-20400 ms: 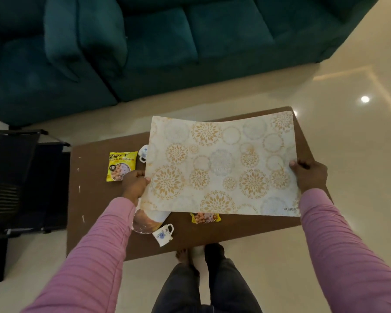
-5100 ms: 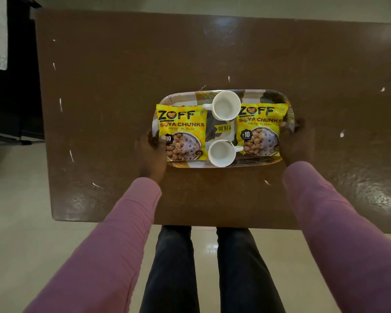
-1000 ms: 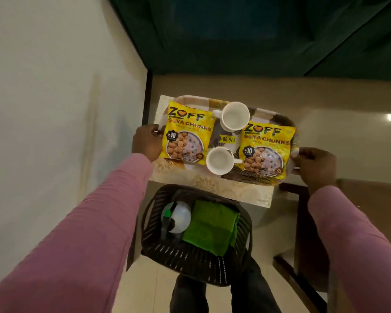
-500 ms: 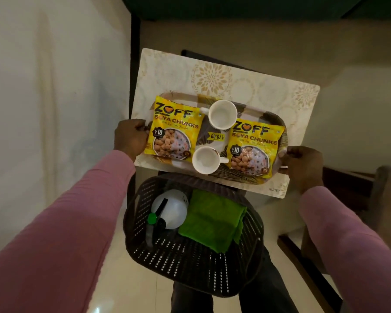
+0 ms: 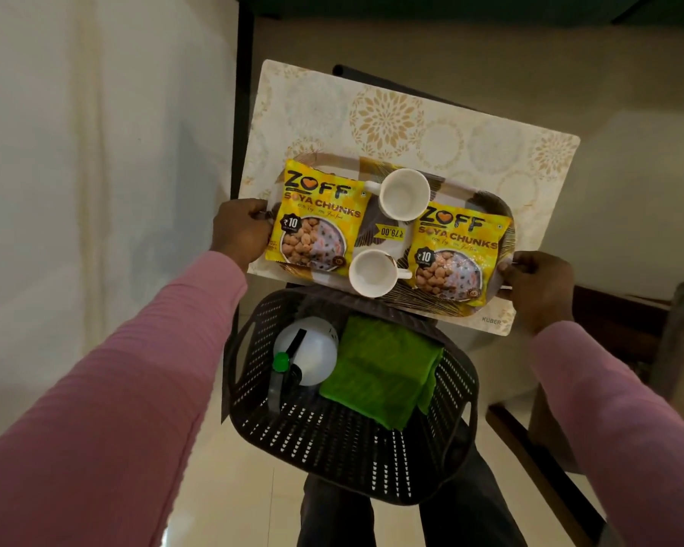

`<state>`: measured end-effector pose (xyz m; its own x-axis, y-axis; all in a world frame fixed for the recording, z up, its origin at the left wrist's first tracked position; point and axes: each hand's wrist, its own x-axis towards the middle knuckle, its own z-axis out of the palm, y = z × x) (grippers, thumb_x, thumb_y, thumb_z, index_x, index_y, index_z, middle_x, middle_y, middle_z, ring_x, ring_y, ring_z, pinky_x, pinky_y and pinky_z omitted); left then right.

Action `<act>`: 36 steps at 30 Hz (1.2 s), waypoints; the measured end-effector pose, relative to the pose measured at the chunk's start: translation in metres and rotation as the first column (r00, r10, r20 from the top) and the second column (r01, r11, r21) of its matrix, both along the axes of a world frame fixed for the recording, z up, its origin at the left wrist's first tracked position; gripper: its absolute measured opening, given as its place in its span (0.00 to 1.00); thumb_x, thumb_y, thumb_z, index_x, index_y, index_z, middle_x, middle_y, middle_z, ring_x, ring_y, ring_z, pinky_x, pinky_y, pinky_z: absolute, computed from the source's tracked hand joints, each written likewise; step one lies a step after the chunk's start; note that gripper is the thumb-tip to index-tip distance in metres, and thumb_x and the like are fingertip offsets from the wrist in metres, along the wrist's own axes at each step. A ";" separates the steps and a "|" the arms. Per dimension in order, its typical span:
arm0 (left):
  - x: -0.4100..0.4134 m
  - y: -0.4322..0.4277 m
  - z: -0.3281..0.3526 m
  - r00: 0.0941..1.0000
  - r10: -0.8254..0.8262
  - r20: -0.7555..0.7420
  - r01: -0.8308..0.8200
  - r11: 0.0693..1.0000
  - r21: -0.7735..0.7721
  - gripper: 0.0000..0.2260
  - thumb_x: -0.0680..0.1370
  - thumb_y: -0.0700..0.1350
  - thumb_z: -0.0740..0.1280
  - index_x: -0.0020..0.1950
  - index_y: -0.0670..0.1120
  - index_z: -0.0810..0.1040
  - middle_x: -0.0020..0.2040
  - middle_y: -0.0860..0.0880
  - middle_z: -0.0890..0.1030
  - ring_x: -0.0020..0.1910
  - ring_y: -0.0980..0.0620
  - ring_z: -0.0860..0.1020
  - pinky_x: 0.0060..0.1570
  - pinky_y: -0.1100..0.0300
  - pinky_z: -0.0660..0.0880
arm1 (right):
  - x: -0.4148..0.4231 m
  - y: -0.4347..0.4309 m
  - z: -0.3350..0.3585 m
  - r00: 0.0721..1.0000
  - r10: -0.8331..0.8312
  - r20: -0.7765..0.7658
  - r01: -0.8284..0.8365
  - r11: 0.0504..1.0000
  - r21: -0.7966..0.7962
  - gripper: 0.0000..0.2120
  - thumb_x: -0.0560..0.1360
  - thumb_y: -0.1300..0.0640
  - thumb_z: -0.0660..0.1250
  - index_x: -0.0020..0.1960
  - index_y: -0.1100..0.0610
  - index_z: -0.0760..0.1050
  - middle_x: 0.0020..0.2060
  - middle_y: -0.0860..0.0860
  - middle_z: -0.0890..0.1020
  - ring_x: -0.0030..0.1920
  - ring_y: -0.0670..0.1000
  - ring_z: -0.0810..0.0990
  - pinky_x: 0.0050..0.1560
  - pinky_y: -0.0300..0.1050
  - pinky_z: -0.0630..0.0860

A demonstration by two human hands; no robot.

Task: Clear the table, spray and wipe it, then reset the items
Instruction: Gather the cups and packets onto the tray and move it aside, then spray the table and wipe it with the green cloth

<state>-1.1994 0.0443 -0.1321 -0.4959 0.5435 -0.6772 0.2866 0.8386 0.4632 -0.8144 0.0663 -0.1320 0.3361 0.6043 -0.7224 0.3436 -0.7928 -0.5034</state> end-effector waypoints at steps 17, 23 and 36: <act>0.030 -0.155 0.125 0.923 -0.291 -0.250 0.373 0.836 0.403 0.10 0.79 0.34 0.64 0.58 0.41 0.80 0.51 0.48 0.80 0.49 0.55 0.78 0.50 0.65 0.75 | -0.078 -0.082 0.125 0.728 0.468 0.501 -0.684 0.440 0.582 0.10 0.77 0.63 0.63 0.56 0.63 0.78 0.52 0.59 0.79 0.52 0.56 0.77 0.50 0.43 0.73; 0.043 -0.190 0.115 0.864 -0.502 -0.037 0.483 0.805 0.344 0.26 0.77 0.33 0.65 0.73 0.48 0.69 0.65 0.45 0.77 0.61 0.53 0.76 0.57 0.64 0.74 | -0.138 -0.135 0.102 0.292 0.893 0.342 -0.935 0.190 0.300 0.17 0.74 0.65 0.67 0.63 0.61 0.76 0.56 0.59 0.80 0.54 0.61 0.79 0.53 0.51 0.76; 0.068 -0.199 0.063 0.854 -0.509 0.104 0.449 0.824 0.345 0.39 0.70 0.46 0.77 0.76 0.52 0.61 0.68 0.46 0.75 0.66 0.48 0.74 0.62 0.63 0.65 | -0.154 -0.126 0.014 0.263 0.926 0.269 -0.907 0.333 -0.258 0.25 0.73 0.59 0.68 0.69 0.59 0.69 0.64 0.61 0.74 0.64 0.62 0.73 0.64 0.54 0.71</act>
